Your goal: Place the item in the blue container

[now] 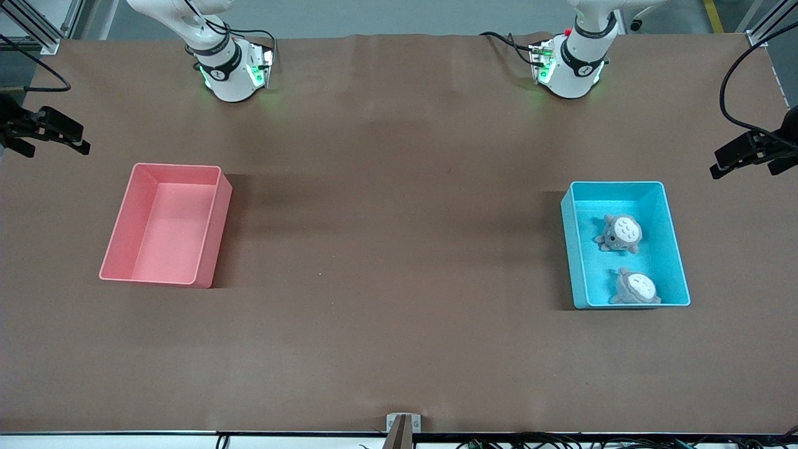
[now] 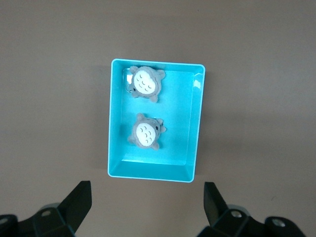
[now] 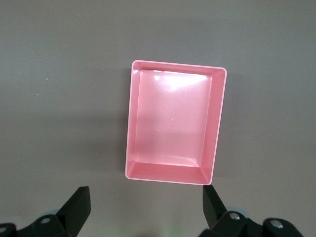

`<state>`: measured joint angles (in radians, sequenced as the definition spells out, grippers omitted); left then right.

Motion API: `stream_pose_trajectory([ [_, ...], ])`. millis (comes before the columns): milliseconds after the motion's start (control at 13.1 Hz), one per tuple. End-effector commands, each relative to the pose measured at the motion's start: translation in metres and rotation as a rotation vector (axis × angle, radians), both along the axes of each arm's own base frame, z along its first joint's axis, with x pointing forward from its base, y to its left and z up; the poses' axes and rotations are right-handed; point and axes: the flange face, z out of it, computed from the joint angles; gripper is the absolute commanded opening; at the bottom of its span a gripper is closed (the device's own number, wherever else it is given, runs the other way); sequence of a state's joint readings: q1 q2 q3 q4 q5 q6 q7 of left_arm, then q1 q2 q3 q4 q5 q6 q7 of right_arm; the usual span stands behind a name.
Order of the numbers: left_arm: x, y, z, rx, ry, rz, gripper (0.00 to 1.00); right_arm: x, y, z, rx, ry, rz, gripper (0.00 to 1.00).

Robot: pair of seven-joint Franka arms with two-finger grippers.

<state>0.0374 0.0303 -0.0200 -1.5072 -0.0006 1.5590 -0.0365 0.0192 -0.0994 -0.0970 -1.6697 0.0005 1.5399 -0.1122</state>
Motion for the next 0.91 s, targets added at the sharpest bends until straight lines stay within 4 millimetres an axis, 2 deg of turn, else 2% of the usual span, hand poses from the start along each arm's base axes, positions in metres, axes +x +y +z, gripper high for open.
stream_pose_trajectory([
  [0, -0.0051, -0.0011, 0.0065, -0.018, 0.000, -0.012, 1.00, -0.0096, 0.0007, 0.0022, 0.007, -0.005, 0.007, 1.00],
  [304, -0.0049, 0.0019, 0.0075, -0.018, -0.005, -0.006, 1.00, -0.0096, 0.0009, 0.0022, 0.009, -0.005, 0.007, 1.00],
  [608, -0.0046, -0.0057, 0.0077, -0.024, -0.007, -0.018, 1.00, -0.0092, 0.0009, 0.0024, 0.008, -0.008, 0.007, 1.00],
  [837, -0.0103, 0.0003, 0.0152, -0.036, -0.021, -0.008, 1.00, -0.0092, 0.0016, 0.0024, 0.008, -0.008, 0.009, 1.00],
])
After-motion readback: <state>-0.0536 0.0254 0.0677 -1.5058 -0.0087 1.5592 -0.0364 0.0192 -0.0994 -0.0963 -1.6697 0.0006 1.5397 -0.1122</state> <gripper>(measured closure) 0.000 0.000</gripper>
